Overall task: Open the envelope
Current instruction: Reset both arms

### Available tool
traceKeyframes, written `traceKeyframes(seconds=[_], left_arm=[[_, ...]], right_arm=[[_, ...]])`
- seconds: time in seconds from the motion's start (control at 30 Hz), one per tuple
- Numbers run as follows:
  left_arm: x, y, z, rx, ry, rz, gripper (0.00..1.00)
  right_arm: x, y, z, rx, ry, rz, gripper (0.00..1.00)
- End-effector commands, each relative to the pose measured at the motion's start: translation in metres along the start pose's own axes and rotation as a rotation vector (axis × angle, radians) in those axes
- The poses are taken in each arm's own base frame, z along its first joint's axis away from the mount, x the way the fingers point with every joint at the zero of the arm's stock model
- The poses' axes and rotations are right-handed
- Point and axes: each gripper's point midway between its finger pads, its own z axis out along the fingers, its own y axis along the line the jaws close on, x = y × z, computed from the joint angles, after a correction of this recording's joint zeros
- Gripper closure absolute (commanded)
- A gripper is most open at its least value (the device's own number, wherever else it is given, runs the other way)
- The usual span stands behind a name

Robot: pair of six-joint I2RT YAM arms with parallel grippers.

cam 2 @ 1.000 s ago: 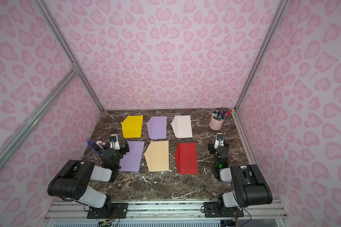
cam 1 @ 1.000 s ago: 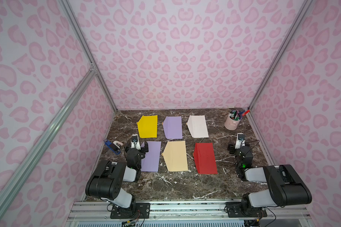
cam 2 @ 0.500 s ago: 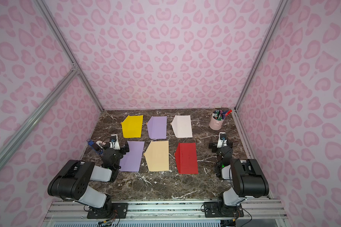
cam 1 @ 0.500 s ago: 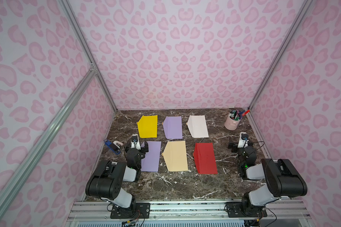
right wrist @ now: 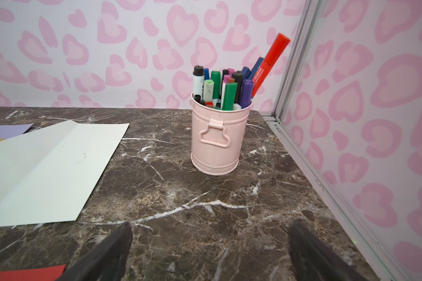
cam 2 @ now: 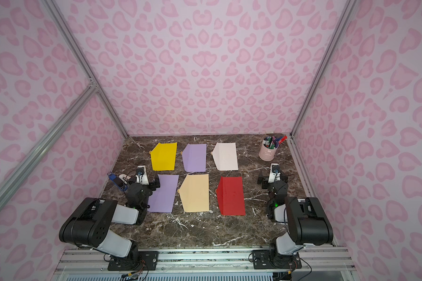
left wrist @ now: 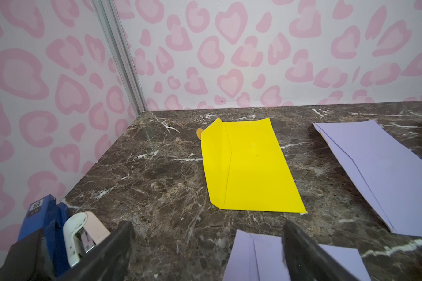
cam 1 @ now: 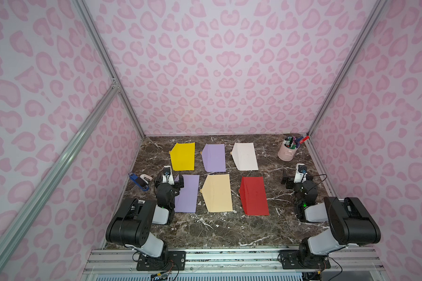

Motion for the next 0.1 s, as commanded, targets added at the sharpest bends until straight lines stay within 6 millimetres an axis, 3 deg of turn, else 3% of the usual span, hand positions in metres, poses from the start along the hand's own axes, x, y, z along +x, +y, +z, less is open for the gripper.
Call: traceKeyframes(seconds=[0.0, 0.07], left_arm=[[-0.0057, -0.0002, 0.0000, 0.005, -0.022, -0.009, 0.04], [-0.0062, 0.0002, -0.0007, 0.004, -0.025, -0.011, 0.04]], right_arm=[[-0.0041, 0.0012, 0.0011, -0.007, -0.011, 0.002, 0.00], [-0.0036, 0.0011, 0.0011, -0.007, -0.010, 0.002, 0.00]])
